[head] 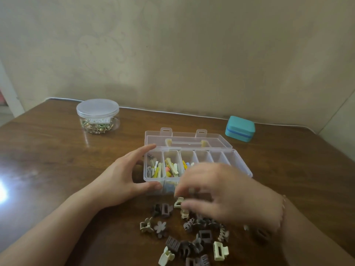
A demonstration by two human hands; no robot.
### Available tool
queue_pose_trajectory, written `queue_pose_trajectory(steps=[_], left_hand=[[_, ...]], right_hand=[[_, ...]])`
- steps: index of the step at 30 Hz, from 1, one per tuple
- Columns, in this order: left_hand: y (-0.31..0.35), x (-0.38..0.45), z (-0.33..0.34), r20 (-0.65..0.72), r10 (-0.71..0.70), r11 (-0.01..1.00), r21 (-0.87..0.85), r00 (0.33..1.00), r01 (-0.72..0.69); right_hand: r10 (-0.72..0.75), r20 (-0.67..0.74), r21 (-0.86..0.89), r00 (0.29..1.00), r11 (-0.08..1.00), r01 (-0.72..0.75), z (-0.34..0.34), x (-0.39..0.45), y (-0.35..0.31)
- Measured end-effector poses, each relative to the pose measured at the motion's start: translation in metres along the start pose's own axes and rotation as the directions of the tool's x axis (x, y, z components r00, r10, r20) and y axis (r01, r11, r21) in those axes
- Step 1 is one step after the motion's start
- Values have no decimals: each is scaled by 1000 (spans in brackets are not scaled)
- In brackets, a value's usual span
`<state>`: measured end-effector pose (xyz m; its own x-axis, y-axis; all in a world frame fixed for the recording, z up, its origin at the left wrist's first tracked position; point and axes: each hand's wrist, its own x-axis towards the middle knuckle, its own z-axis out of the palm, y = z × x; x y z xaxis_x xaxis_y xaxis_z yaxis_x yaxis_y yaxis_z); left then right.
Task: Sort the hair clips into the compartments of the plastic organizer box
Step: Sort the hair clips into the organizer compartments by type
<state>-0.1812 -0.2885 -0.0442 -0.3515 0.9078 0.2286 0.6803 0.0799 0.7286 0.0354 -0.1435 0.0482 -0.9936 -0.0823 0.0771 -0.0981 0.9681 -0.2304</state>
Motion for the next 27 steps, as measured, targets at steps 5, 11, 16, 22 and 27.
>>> queue_pose_trajectory(steps=[5, 11, 16, 22, 27], left_hand=[[1, -1, -6, -17, 26, 1000, 10, 1000, -26], [-9, -5, -16, -47, 6, 1000, -11, 999, -6], [-12, -6, -15, 8, 2, 996, -94, 1000, -1], [-19, -4, -15, -35, -38, 998, -46, 999, 36], [-10, -1, -15, -246, 30, 997, 72, 969, -13]], right_hand=[[-137, 137, -53, 981, 988, 146, 12, 9, -11], [-177, 164, -76, 970, 978, 192, 26, 25, -23], [-205, 212, -272, 955, 927, 260, 43, 26, -26], [-209, 265, -303, 942, 909, 287, 45, 27, -19], [-217, 114, -61, 969, 972, 225, 23, 22, -5]])
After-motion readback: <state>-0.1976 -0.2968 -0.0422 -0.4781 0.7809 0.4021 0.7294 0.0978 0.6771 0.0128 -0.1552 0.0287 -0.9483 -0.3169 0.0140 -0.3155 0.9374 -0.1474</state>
